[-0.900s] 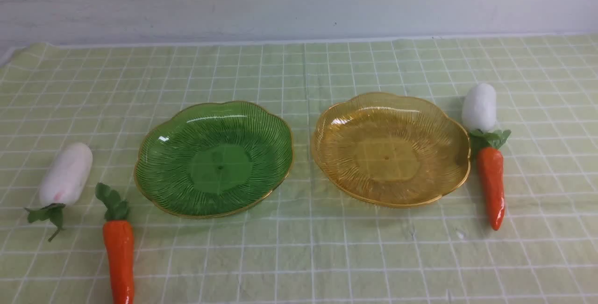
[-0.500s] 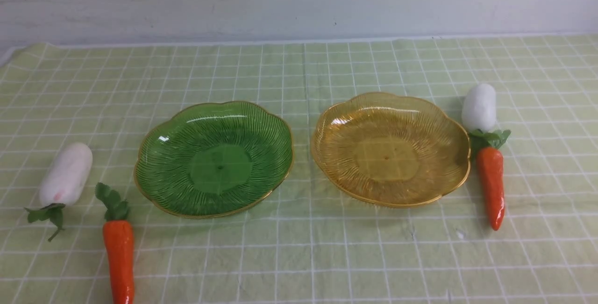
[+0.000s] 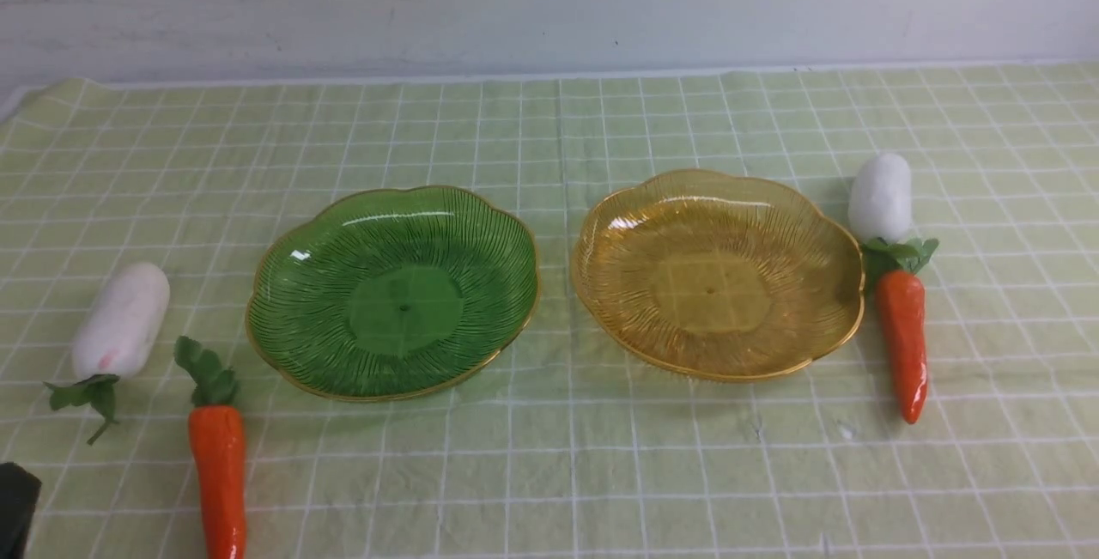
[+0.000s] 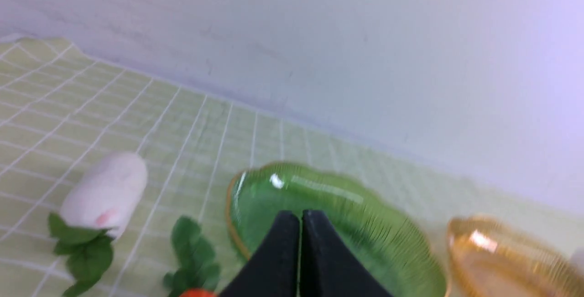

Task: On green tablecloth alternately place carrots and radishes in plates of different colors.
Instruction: 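Pick up the carrot and put it on the nearest plate, then pick up the vegetable and place it in the green plate with the right gripper, then pick up the white radish and place it on the plate, then place the white radish on the plate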

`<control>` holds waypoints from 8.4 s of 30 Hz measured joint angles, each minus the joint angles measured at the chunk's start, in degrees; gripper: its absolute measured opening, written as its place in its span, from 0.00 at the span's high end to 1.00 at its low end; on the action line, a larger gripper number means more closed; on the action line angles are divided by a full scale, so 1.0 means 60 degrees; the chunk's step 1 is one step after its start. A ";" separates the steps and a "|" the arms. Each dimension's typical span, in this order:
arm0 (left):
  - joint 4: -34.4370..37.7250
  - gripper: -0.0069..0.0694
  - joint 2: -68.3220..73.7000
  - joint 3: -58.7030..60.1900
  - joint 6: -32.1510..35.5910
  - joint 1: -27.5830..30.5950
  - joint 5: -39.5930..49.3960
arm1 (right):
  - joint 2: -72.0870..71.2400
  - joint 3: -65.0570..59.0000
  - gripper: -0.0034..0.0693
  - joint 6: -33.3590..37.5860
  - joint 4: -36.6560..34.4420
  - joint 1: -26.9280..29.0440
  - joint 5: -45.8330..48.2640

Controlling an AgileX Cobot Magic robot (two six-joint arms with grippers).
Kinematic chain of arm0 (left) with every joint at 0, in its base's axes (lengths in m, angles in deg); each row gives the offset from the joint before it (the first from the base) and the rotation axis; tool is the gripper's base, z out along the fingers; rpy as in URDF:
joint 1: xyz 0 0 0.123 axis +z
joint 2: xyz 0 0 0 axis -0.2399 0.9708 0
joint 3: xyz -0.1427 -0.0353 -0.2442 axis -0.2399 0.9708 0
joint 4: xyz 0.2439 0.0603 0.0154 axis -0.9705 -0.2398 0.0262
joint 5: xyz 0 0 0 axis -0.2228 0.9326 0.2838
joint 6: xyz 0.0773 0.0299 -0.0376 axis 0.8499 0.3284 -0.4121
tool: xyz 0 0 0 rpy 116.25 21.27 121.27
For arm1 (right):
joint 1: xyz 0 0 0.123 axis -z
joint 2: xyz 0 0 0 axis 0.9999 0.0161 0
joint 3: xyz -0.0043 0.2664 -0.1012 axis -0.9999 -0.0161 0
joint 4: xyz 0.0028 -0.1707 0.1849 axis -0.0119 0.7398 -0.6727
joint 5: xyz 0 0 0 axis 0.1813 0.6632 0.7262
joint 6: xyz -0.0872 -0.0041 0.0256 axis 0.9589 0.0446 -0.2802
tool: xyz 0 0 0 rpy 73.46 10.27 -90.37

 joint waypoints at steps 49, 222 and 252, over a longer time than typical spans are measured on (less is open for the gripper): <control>-0.2235 0.41 1.3797 -0.7445 0.0262 0.0000 0.7472 | 0.8093 0.7163 0.97 0.1670 -0.4178 0.0000 0.3651; -0.3897 0.92 1.5476 -1.8490 0.1306 -0.3820 1.1591 | 1.8503 1.7062 0.30 -0.1709 -0.2121 -0.0221 0.7737; -0.5148 0.92 0.5016 -0.8379 -0.2082 -0.3820 0.9048 | 1.3968 1.8123 0.92 -0.2443 0.0142 -0.1142 0.8021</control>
